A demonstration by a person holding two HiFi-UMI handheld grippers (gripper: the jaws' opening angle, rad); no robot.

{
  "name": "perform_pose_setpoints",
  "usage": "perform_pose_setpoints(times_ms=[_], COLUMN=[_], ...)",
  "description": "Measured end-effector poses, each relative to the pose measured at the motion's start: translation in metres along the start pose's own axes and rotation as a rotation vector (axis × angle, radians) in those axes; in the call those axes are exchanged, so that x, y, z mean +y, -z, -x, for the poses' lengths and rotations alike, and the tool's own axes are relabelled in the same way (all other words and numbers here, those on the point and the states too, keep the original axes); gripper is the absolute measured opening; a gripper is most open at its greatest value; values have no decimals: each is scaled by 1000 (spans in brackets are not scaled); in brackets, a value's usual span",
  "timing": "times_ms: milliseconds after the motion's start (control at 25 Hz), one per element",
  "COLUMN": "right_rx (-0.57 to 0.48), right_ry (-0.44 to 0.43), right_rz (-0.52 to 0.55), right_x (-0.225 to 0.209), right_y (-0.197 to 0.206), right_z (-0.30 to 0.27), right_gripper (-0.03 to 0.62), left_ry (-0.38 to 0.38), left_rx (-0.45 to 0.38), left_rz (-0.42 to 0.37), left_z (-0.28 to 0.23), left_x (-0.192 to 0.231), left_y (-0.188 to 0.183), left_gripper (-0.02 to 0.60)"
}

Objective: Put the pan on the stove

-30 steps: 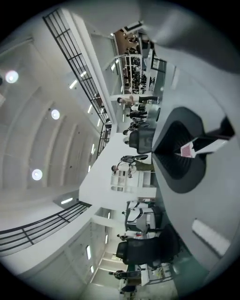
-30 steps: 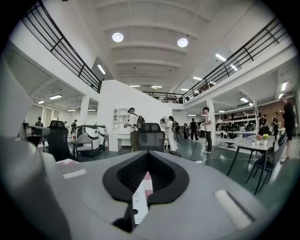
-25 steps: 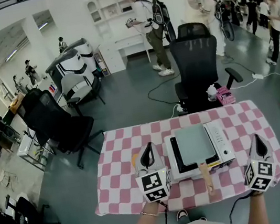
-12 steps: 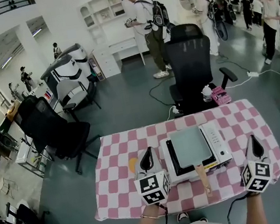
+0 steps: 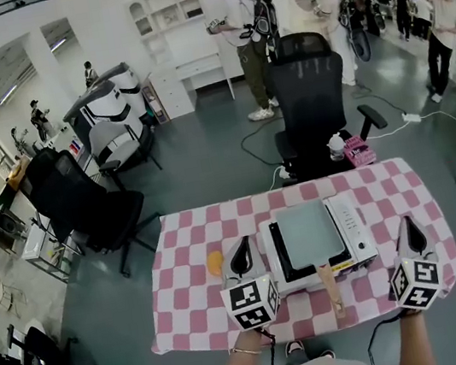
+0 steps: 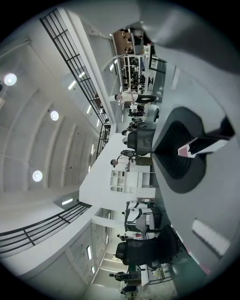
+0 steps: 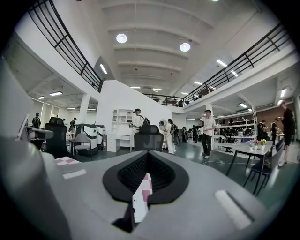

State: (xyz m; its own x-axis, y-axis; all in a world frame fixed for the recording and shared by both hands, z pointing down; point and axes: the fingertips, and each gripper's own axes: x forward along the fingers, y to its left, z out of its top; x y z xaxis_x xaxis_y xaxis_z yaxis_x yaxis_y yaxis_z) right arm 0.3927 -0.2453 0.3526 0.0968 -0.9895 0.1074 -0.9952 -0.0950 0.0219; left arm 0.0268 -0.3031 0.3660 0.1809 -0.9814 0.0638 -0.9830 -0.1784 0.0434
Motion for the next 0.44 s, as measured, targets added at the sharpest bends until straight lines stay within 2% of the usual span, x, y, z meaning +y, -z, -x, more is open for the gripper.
perform_pose_setpoints(times_ms=[440], right_rx=[10], right_ry=[-23], right_rz=[-11], right_x=[6], right_y=[1], right_z=[-8], right_gripper=[9], left_ry=[-13], left_rx=[61], left_rz=[49], left_z=[-4], left_x=[5], left_y=[15], left_gripper=[-2])
